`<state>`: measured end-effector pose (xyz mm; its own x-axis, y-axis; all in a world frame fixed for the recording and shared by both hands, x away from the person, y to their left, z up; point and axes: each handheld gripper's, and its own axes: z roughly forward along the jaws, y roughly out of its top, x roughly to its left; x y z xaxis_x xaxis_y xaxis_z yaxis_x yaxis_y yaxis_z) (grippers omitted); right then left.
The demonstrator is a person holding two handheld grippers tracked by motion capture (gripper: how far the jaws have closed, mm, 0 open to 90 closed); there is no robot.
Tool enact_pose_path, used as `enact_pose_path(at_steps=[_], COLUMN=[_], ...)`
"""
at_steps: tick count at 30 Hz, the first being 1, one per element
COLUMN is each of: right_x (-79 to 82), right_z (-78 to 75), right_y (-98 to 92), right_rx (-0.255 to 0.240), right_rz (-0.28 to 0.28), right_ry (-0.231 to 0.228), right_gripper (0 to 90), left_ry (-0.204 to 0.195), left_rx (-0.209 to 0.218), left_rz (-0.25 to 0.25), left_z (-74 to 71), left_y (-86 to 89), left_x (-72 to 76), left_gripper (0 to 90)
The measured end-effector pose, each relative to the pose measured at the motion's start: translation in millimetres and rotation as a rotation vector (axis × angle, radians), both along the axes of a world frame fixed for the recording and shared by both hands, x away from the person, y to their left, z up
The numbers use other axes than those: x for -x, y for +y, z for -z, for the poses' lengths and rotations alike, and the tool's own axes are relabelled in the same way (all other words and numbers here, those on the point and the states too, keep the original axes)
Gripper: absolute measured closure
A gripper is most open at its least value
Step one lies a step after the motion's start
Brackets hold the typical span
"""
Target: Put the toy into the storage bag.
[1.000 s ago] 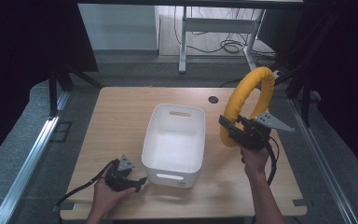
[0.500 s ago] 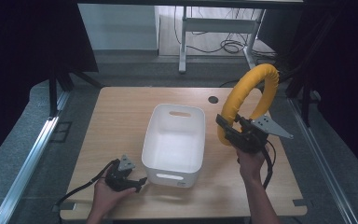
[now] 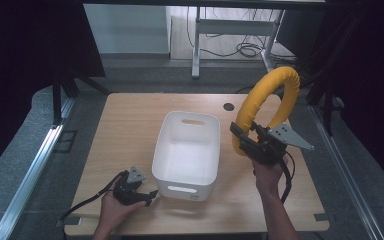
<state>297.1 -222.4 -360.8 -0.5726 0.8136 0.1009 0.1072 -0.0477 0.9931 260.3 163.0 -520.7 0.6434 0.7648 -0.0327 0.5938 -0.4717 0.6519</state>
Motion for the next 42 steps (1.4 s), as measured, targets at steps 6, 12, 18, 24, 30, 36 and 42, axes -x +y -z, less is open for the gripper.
enact_pose_path(at_steps=[6,12,18,24,30,36,42], right_x=[1.3,5.6,11.8,16.0,15.3,16.1,16.2], right_z=[-4.1,-10.7,-21.9,-31.1,-35.1,-36.6,-39.1], right_y=[1.7,6.2,11.1,18.0,23.5,31.7,41.9], right_rx=[-0.011,-0.017,-0.028,-0.027,-0.04,-0.034,-0.037], right_rz=[0.001,0.005,-0.011,-0.022,-0.032,-0.043,-0.063], right_ry=[-0.02,-0.052,-0.081,-0.108,-0.109,-0.125,-0.13], right_gripper=[49.6,49.6,49.6,49.5,49.5,49.4,49.4], left_ry=[-0.001,-0.002,0.006,0.004,0.005,0.006,0.008], left_rx=[0.0,-0.001,-0.001,0.001,-0.001,-0.002,0.001], left_rz=[0.001,0.001,0.002,0.001,0.003,0.002,0.0], left_z=[-0.1,-0.9,0.4,-1.0,-0.1,-0.1,0.2], left_y=[0.1,0.8,-0.3,0.7,0.2,0.3,-0.1], left_x=[0.0,0.1,0.0,0.4,0.0,0.0,0.1], left_gripper=[20.3,20.3,20.3,20.2,20.1,20.1,20.1])
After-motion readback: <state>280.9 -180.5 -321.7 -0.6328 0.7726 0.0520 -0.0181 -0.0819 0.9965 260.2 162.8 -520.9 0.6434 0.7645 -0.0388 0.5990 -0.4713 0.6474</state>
